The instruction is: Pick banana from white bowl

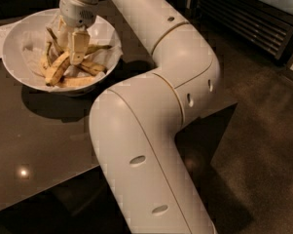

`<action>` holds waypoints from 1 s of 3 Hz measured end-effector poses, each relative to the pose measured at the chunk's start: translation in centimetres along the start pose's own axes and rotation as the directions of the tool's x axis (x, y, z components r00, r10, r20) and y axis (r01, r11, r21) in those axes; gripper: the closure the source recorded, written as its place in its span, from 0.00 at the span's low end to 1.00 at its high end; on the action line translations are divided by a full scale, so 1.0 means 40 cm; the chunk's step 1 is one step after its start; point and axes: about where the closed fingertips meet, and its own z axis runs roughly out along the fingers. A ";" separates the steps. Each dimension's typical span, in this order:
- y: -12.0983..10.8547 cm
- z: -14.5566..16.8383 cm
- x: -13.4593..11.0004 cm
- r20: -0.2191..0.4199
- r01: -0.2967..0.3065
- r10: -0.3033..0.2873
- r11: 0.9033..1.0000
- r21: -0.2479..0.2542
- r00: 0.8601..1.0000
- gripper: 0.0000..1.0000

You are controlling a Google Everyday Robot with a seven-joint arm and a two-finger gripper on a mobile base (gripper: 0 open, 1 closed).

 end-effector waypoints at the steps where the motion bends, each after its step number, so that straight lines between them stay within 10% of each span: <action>1: 0.005 0.011 0.002 0.007 -0.004 0.005 1.000 -0.014 1.000 0.45; 3: 0.006 0.028 0.015 0.011 0.003 -0.003 1.000 -0.028 1.000 0.48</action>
Offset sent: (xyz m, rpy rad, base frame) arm -0.0243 -0.0322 -0.0080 -0.1098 0.1260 0.0680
